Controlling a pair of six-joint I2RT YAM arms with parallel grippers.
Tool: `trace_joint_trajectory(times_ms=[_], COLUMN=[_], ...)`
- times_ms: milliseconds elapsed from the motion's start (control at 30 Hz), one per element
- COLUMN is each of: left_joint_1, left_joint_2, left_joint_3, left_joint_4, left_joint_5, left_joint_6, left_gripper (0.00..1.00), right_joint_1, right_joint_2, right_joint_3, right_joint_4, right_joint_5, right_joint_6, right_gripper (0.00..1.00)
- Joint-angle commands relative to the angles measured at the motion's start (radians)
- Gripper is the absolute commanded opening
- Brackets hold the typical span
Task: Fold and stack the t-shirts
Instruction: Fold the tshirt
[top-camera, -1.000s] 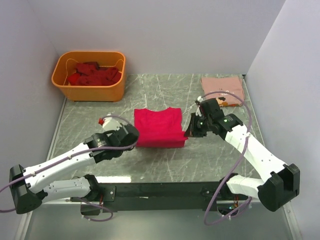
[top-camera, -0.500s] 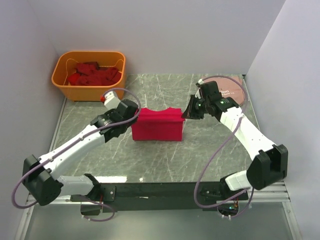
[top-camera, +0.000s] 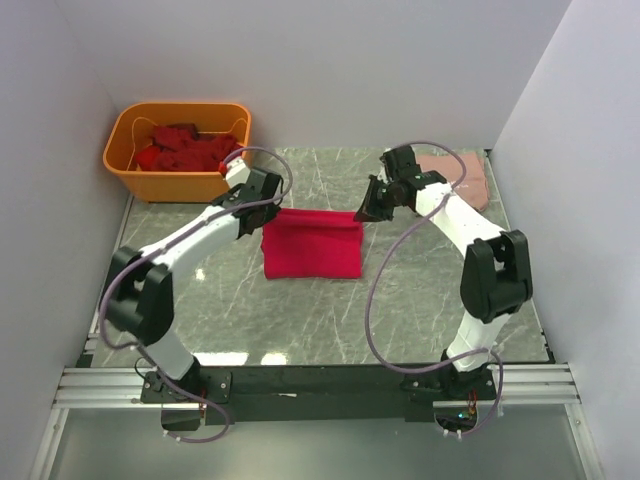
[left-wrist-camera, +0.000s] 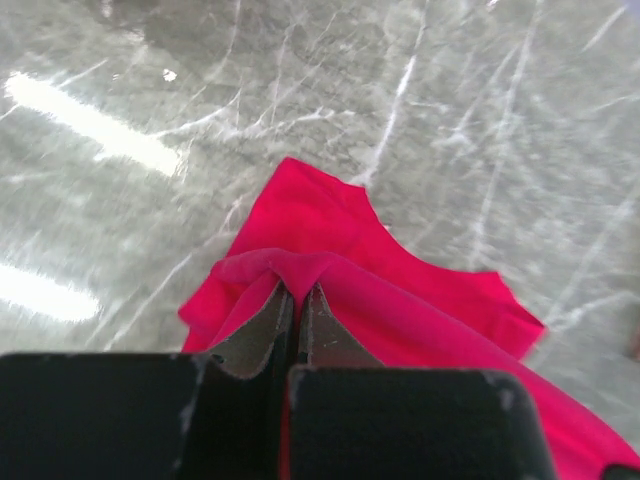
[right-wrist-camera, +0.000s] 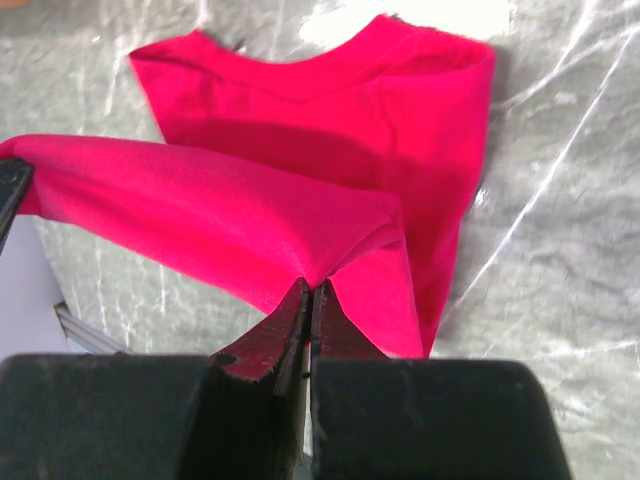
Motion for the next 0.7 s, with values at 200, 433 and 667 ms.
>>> trace_joint_trajectory(times_ms=[200, 433, 667], left_joint_1=[0.045, 0.045, 0.031], left_joint_2=[0.174, 0.085, -0.146], left_joint_3=[0.12, 0.063, -0.135], left_joint_4=[0.121, 0.118, 0.158], left_joint_5=[0.078, 0.096, 0.187], left_joint_6=[0.097, 0.087, 0.074], left_gripper=[0.01, 0.01, 0.01], right_joint_1=[-0.03, -0.029, -0.03], right_joint_2=[0.09, -0.026, -0.224], right_joint_3=[0.076, -0.036, -0.185], right_joint_4=[0.053, 0.097, 0.106], right_joint_5=[0.033, -0.017, -0.04], right_joint_6=[0.047, 0.031, 0.01], right_gripper=[0.0, 0.0, 0.0])
